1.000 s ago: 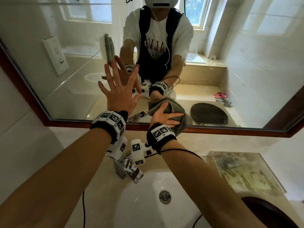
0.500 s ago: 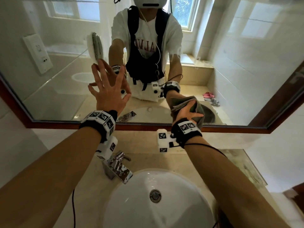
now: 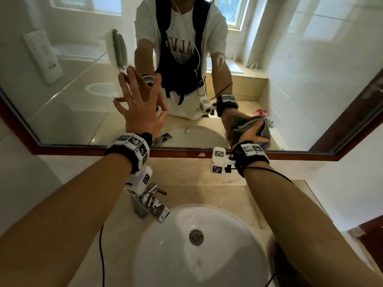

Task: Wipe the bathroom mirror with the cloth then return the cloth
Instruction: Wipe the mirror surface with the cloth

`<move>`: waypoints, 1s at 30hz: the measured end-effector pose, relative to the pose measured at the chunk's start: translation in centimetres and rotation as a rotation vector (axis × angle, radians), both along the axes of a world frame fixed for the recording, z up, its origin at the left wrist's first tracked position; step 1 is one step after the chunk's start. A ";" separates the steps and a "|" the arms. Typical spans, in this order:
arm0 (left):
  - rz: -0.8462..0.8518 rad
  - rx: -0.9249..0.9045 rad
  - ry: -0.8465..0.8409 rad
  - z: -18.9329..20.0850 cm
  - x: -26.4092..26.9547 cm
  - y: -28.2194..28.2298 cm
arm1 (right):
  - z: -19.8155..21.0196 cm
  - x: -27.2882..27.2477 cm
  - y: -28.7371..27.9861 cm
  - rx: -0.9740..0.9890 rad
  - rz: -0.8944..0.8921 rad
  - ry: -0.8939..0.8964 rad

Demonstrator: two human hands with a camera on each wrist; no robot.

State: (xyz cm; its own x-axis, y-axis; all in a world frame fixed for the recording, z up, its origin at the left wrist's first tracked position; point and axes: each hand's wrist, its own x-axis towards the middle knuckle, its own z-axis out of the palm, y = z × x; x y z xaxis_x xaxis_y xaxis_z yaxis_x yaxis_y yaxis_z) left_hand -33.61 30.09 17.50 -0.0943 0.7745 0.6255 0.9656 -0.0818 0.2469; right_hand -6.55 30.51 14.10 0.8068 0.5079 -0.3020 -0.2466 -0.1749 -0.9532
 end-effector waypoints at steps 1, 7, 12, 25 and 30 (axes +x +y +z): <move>0.002 0.005 0.005 0.0 0.0 0.0 | 0.0 -0.1 0.1 -0.001 0.020 0.008; 0.036 -0.010 0.033 0.1 0.2 0.0 | -0.6 0.1 0.9 -0.103 0.066 0.034; 0.053 -0.033 0.046 0.0 0.2 0.0 | -0.9 -1.4 0.1 -0.152 0.158 -0.077; 0.086 -0.003 0.119 0.1 -0.4 -0.3 | -4.7 -5.5 -0.1 0.002 0.208 -0.254; 0.073 0.027 0.148 0.5 -1.4 -0.5 | -4.1 -8.2 0.2 0.007 0.195 -0.169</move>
